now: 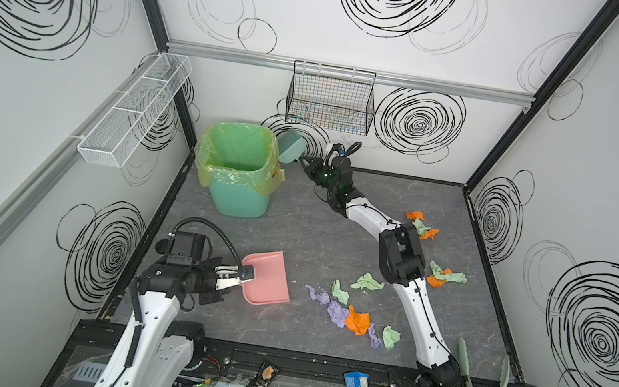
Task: Sweep away the paper scraps from the table
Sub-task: 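Lower the empty dustpan with the left gripper while the right brush reaches toward the wastebasket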
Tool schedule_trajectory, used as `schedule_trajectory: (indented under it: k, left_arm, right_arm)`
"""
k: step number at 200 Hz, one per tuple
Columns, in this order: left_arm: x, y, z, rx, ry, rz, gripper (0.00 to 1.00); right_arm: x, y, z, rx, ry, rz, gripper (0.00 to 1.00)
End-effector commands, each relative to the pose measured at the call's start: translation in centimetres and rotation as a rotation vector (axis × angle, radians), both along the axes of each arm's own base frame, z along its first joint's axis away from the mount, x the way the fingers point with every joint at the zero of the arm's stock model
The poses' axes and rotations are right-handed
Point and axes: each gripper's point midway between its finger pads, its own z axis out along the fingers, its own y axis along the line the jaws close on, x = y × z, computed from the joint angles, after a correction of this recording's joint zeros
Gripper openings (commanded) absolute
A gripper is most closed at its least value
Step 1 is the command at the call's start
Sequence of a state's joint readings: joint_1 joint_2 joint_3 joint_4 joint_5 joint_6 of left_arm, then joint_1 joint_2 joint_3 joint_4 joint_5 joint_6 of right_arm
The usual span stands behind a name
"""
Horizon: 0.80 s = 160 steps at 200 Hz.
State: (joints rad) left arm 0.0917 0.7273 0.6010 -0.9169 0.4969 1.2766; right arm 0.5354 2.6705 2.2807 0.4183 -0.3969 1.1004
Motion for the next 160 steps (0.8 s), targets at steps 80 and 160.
schedule_trajectory:
  k: [80, 160]
  left_arm:
    - [1.2, -0.7, 0.2, -0.047, -0.014, -0.005, 0.00]
    - [1.8, -0.8, 0.2, -0.065, -0.007, 0.002, 0.00]
  right_arm:
    - [3.0, -0.4, -1.6, 0.124, 0.079, -0.137, 0.00]
    - [2.9, 0.5, -5.7, 0.167, 0.151, -0.116, 0.00]
